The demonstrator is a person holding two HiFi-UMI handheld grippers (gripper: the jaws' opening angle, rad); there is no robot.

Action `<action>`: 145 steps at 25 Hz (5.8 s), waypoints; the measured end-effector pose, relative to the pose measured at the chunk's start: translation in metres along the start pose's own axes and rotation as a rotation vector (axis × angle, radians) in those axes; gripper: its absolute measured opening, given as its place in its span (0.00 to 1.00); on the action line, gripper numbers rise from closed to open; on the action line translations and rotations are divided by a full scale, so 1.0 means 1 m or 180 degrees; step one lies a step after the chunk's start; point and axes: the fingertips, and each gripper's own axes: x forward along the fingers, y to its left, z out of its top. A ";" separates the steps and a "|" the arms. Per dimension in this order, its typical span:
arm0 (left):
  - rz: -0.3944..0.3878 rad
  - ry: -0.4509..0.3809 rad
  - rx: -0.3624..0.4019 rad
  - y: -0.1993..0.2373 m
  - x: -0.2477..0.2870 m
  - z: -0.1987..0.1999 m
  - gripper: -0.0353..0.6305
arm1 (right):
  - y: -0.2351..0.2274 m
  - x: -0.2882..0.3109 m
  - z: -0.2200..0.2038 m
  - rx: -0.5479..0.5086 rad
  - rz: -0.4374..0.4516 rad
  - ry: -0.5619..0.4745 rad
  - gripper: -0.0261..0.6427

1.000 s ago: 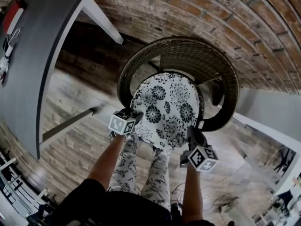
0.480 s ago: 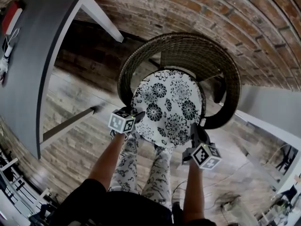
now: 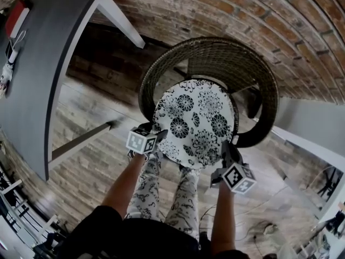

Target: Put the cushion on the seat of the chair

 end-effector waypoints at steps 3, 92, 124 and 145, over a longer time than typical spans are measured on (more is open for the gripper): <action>0.0071 -0.0009 -0.0017 0.002 -0.003 -0.001 0.43 | -0.001 0.000 -0.001 -0.0003 -0.0007 0.0005 0.07; -0.0432 -0.1041 -0.0027 -0.075 -0.045 0.059 0.06 | -0.133 0.031 -0.052 -0.0549 -0.0809 0.0564 0.19; -0.0434 -0.1349 0.0264 -0.110 -0.114 0.092 0.06 | -0.036 -0.034 0.011 -0.0395 -0.0246 -0.0416 0.04; -0.0563 -0.1683 0.0818 -0.164 -0.188 0.131 0.06 | 0.060 -0.097 0.065 -0.1237 -0.0057 -0.0952 0.04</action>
